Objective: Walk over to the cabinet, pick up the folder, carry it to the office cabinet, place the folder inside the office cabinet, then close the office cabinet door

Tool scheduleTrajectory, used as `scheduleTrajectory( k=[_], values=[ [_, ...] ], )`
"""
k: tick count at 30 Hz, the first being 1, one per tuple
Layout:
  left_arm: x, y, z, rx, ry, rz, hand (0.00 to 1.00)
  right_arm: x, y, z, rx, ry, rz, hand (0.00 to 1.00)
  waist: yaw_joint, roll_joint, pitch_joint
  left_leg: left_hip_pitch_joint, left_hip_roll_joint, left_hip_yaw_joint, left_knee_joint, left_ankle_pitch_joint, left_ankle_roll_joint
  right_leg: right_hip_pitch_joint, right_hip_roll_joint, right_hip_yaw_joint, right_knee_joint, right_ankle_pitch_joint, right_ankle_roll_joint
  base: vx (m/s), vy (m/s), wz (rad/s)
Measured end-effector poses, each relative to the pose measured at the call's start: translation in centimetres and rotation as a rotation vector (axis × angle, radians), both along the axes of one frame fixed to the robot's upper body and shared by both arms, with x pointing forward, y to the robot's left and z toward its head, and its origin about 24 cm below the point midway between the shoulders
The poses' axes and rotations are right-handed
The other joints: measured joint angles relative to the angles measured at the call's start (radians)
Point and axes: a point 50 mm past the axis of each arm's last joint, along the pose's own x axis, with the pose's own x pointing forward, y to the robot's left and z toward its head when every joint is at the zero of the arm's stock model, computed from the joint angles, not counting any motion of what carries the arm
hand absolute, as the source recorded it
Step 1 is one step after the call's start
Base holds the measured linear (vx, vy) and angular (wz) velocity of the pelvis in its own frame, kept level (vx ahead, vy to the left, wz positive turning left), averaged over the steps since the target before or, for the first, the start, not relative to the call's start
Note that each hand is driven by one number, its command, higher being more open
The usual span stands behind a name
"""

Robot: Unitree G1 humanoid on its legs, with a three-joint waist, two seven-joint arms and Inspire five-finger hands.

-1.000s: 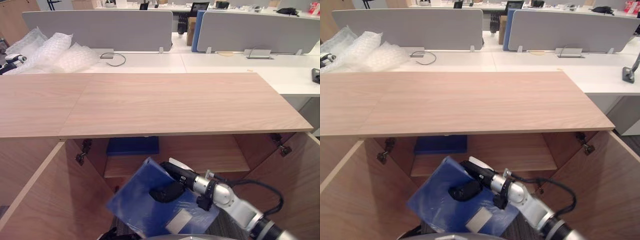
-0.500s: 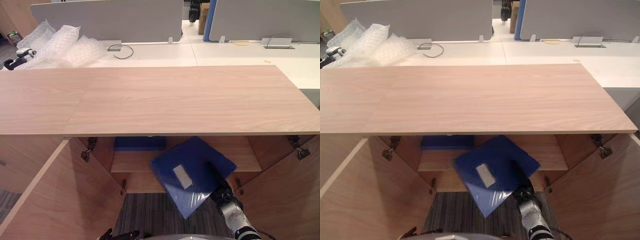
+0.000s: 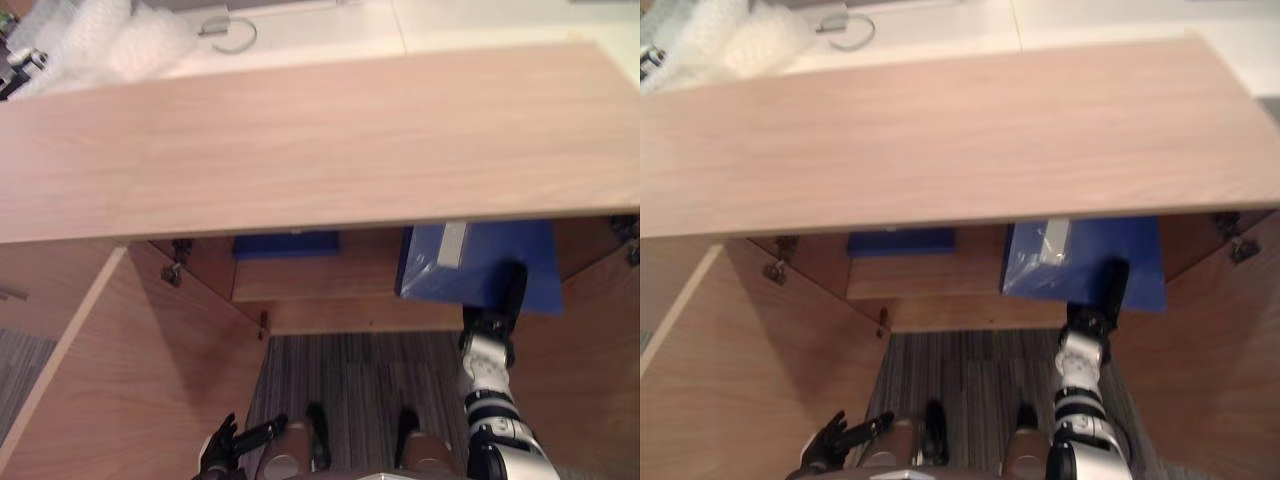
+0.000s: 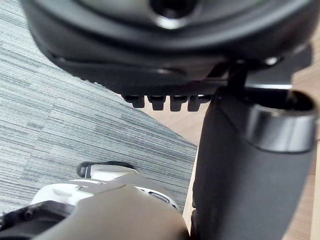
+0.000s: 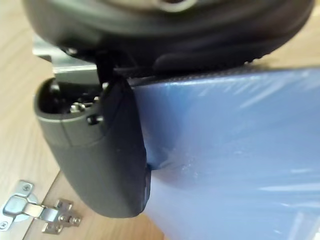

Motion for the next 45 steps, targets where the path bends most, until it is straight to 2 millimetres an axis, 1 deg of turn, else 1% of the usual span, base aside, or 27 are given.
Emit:
scheduleTrajectory(
  k=[1, 2, 3, 4, 6, 7, 8, 9, 10, 12, 13, 14, 17, 19, 22, 26, 30, 31, 33, 36, 38, 39, 42, 43, 45],
  values=[
    [0.5, 0.0, 0.2, -0.003, -0.022, 0.005, 1.00, 0.6, 0.3, 0.9, -0.005, -0.033, 0.012, 0.00, 0.005, -0.004, 0.012, -0.028, 0.005, 0.001, 0.046, -0.021, 0.000, -0.043, -0.005, 0.007, 0.067, -0.030, -0.001, -0.17, -0.041, -0.21],
    [1.3, 0.1, 0.6, -0.003, -0.054, 0.008, 1.00, 1.4, 0.7, 2.3, -0.015, -0.080, 0.030, 0.00, 0.009, -0.008, 0.022, -0.078, 0.013, 0.003, 0.118, -0.049, 0.000, -0.108, -0.014, 0.017, 0.164, -0.070, -0.004, -0.22, -0.062, -0.17],
    [2.2, 0.1, 1.1, -0.003, -0.095, 0.014, 1.00, 2.4, 1.2, 4.3, -0.036, -0.144, 0.060, 0.00, 0.011, -0.009, 0.035, -0.149, 0.025, 0.000, 0.202, -0.086, -0.004, -0.190, -0.021, 0.027, 0.268, -0.116, -0.003, -0.26, -0.075, -0.14],
    [2.8, 0.1, 1.5, -0.011, -0.127, 0.026, 1.00, 3.1, 1.5, 6.0, -0.049, -0.198, 0.074, 0.00, 0.011, -0.012, 0.049, -0.204, 0.030, -0.002, 0.263, -0.110, -0.004, -0.255, -0.033, 0.036, 0.345, -0.144, -0.007, -0.19, -0.058, -0.06],
    [3.5, 0.0, 2.0, -0.023, -0.168, 0.042, 1.00, 3.7, 1.4, 7.8, -0.071, -0.245, 0.088, 0.00, 0.013, -0.012, 0.071, -0.252, 0.031, -0.009, 0.318, -0.126, -0.004, -0.308, -0.044, 0.037, 0.417, -0.174, -0.010, -0.12, -0.066, 0.08],
    [3.7, 0.0, 2.2, -0.031, -0.185, 0.054, 1.00, 3.8, 1.1, 8.6, -0.094, -0.261, 0.090, 0.00, 0.017, -0.010, 0.078, -0.281, 0.036, -0.016, 0.359, -0.136, -0.010, -0.334, -0.048, 0.037, 0.461, -0.193, -0.013, -0.07, -0.063, 0.10],
    [3.8, 0.1, 2.2, -0.031, -0.192, 0.058, 1.00, 4.0, 1.1, 9.0, -0.107, -0.268, 0.094, 0.00, 0.019, -0.010, 0.080, -0.298, 0.040, -0.019, 0.384, -0.143, -0.006, -0.352, -0.049, 0.040, 0.489, -0.203, -0.016, -0.05, -0.050, 0.00],
    [4.2, 0.2, 2.5, -0.033, -0.215, 0.073, 1.00, 4.3, 0.8, 10.0, -0.138, -0.282, 0.097, 0.00, 0.025, -0.010, 0.081, -0.338, 0.051, -0.022, 0.442, -0.165, -0.006, -0.396, -0.049, 0.047, 0.548, -0.226, -0.019, -0.03, -0.017, -0.11],
    [5.0, 0.1, 2.8, -0.033, -0.235, 0.081, 1.00, 4.5, 0.5, 11.0, -0.172, -0.297, 0.090, 0.00, 0.034, -0.011, 0.086, -0.376, 0.061, -0.023, 0.493, -0.185, -0.008, -0.439, -0.048, 0.057, 0.602, -0.245, -0.021, -0.03, -0.015, -0.12],
    [6.1, 0.2, 3.3, -0.032, -0.268, 0.081, 1.00, 4.9, 0.1, 12.5, -0.190, -0.316, 0.087, 0.00, 0.037, -0.010, 0.106, -0.414, 0.066, -0.026, 0.550, -0.207, -0.009, -0.482, -0.051, 0.067, 0.663, -0.268, -0.021, -0.04, 0.012, -0.08],
    [6.5, 0.1, 3.5, -0.032, -0.280, 0.079, 1.00, 5.1, 0.1, 13.0, -0.183, -0.323, 0.081, 0.00, 0.038, -0.008, 0.113, -0.435, 0.069, -0.028, 0.577, -0.218, -0.009, -0.506, -0.052, 0.072, 0.693, -0.281, -0.022, -0.03, 0.021, -0.03],
    [6.7, 0.2, 3.6, -0.031, -0.286, 0.079, 1.00, 5.1, 0.1, 13.2, -0.179, -0.323, 0.077, 0.00, 0.038, -0.008, 0.116, -0.444, 0.069, -0.028, 0.588, -0.222, -0.008, -0.516, -0.054, 0.074, 0.706, -0.286, -0.022, 0.00, 0.000, 0.00],
    [7.1, 0.2, 4.0, -0.027, -0.303, 0.080, 1.00, 5.1, -0.2, 13.2, -0.146, -0.299, 0.057, 0.00, 0.040, -0.008, 0.117, -0.477, 0.069, -0.028, 0.633, -0.239, -0.008, -0.558, -0.062, 0.084, 0.762, -0.310, -0.023, 0.00, 0.000, 0.00],
    [7.3, 0.2, 4.1, -0.023, -0.307, 0.084, 1.00, 5.1, -0.4, 13.2, -0.123, -0.289, 0.041, 0.00, 0.042, -0.008, 0.117, -0.486, 0.069, -0.030, 0.644, -0.243, -0.010, -0.568, -0.065, 0.085, 0.776, -0.316, -0.023, 0.00, 0.000, 0.00],
    [7.4, 0.2, 4.1, -0.020, -0.306, 0.097, 1.00, 5.4, -0.8, 13.9, -0.089, -0.291, 0.004, 0.00, 0.043, -0.006, 0.118, -0.490, 0.065, -0.031, 0.647, -0.243, -0.010, -0.573, -0.071, 0.084, 0.785, -0.319, -0.027, 0.00, 0.004, 0.04],
    [7.4, 0.1, 4.1, -0.010, -0.298, 0.111, 1.00, 6.3, -1.1, 15.9, -0.039, -0.306, -0.034, 0.00, 0.043, -0.005, 0.118, -0.490, 0.055, -0.037, 0.643, -0.238, -0.009, -0.568, -0.081, 0.077, 0.787, -0.322, -0.029, 0.02, 0.010, 0.08],
    [7.5, 0.0, 4.1, -0.007, -0.294, 0.119, 1.00, 7.5, -0.7, 17.8, -0.012, -0.296, -0.017, 0.00, 0.046, -0.003, 0.117, -0.487, 0.044, -0.042, 0.634, -0.233, -0.010, -0.560, -0.097, 0.062, 0.784, -0.323, -0.031, 0.03, 0.011, 0.09],
    [7.6, -0.1, 4.1, -0.007, -0.291, 0.118, 1.00, 7.8, -0.6, 18.1, 0.003, -0.285, -0.015, 1.00, 0.048, -0.002, 0.117, -0.482, 0.037, -0.046, 0.626, -0.230, -0.011, -0.552, -0.104, 0.056, 0.780, -0.325, -0.031, 0.04, -0.001, 0.17],
    [7.5, -0.3, 4.0, -0.006, -0.282, 0.121, 1.00, 8.3, -0.5, 18.3, 0.018, -0.250, -0.004, 1.00, 0.052, 0.001, 0.117, -0.474, 0.031, -0.052, 0.614, -0.224, -0.011, -0.536, -0.109, 0.045, 0.769, -0.325, -0.031, 0.05, -0.003, 0.16],
    [7.5, -0.4, 3.9, -0.006, -0.276, 0.128, 1.00, 8.9, -0.3, 18.9, -0.043, -0.185, 0.026, 1.00, 0.062, 0.005, 0.116, -0.474, 0.027, -0.063, 0.609, -0.222, -0.013, -0.525, -0.111, 0.033, 0.759, -0.325, -0.031, 0.04, 0.008, 0.09],
    [7.5, -0.5, 3.9, -0.018, -0.274, 0.145, 1.00, 9.4, -0.1, 19.6, -0.144, -0.125, 0.055, 1.00, 0.068, 0.007, 0.117, -0.474, 0.026, -0.069, 0.607, -0.221, -0.012, -0.518, -0.113, 0.025, 0.753, -0.325, -0.031, 0.05, 0.017, 0.07],
    [7.4, -0.5, 3.8, -0.019, -0.272, 0.146, 1.00, 9.5, 0.0, 19.8, -0.166, -0.115, 0.064, 1.00, 0.068, 0.008, 0.117, -0.473, 0.026, -0.070, 0.606, -0.221, -0.012, -0.515, -0.114, 0.023, 0.752, -0.325, -0.031, 0.04, 0.019, 0.07],
    [7.4, -0.7, 3.8, -0.018, -0.270, 0.145, 1.00, 9.9, 0.9, 21.2, -0.311, -0.096, 0.102, 1.00, 0.067, 0.011, 0.118, -0.473, 0.023, -0.071, 0.606, -0.221, -0.012, -0.512, -0.120, 0.017, 0.751, -0.325, -0.031, 0.02, 0.011, 0.02],
    [7.4, -0.7, 3.8, -0.018, -0.270, 0.145, 1.00, 10.0, 1.0, 21.4, -0.329, -0.092, 0.107, 1.00, 0.067, 0.011, 0.117, -0.472, 0.023, -0.071, 0.605, -0.221, -0.012, -0.512, -0.121, 0.017, 0.751, -0.325, -0.031, 0.03, 0.018, 0.01],
    [7.4, -0.7, 3.8, -0.017, -0.266, 0.145, 1.00, 10.2, 1.5, 21.2, -0.358, -0.064, 0.130, 1.00, 0.067, 0.011, 0.117, -0.464, 0.022, -0.071, 0.604, -0.221, -0.012, -0.504, -0.122, 0.015, 0.750, -0.325, -0.031, 0.00, 0.000, 0.00]
  ],
)
